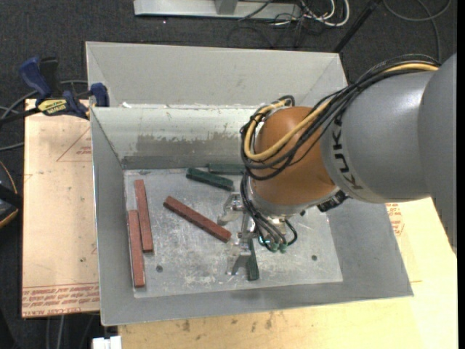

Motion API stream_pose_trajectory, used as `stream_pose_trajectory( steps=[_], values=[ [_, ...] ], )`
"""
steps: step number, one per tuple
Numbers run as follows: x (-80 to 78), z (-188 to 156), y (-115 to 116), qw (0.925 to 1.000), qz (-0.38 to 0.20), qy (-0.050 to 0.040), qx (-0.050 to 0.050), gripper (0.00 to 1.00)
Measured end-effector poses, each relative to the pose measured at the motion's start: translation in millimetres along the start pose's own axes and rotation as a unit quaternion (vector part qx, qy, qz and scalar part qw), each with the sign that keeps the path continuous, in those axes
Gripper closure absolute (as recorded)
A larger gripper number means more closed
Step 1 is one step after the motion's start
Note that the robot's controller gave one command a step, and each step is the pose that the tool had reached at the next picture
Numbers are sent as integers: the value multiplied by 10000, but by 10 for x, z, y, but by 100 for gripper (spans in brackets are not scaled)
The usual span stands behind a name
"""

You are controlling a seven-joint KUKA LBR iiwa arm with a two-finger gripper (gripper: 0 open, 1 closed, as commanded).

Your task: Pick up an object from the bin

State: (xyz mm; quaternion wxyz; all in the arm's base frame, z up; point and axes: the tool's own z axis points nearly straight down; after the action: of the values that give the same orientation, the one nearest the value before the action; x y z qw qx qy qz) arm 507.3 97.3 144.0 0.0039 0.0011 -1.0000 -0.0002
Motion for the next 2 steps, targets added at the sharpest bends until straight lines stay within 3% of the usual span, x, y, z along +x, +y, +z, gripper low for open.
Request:
stream_pose_trajectory(
  steps=[1, 2],
  values=[
    [-19, -34, -4, 10000, 11, -35, -3, 0],
    [-387, 659, -20, 9983, 576, -107, -35, 100]
  ],
)
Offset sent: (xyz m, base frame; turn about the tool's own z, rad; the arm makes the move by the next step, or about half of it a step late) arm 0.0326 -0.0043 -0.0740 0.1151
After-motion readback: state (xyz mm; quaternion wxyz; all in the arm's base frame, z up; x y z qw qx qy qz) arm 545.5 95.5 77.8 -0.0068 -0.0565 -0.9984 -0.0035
